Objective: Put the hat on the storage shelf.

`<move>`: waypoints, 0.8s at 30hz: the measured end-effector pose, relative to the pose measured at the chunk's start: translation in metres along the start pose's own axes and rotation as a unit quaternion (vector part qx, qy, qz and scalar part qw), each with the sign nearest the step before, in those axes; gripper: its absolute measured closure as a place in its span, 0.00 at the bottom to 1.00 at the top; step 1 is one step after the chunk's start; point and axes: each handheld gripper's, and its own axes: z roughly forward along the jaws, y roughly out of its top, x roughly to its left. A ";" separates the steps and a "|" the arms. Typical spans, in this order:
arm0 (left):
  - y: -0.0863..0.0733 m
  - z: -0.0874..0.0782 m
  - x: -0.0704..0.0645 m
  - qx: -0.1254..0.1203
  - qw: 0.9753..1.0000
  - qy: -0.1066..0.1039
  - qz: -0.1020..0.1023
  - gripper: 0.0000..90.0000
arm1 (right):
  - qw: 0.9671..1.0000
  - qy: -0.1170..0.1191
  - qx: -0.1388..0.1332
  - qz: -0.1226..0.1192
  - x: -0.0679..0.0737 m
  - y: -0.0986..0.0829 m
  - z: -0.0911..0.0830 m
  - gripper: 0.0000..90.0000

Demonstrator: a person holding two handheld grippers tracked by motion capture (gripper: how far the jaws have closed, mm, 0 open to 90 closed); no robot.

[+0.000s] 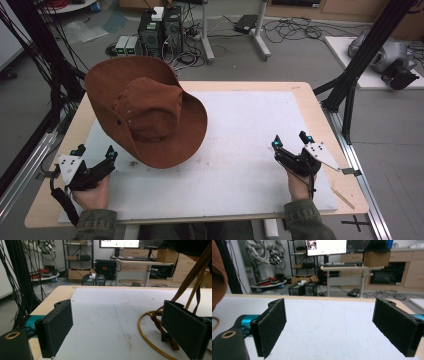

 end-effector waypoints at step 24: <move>-0.002 0.001 0.000 0.002 1.000 0.000 -0.002 0.12 | 1.000 -0.019 0.009 -0.012 -0.007 -0.013 0.001 0.12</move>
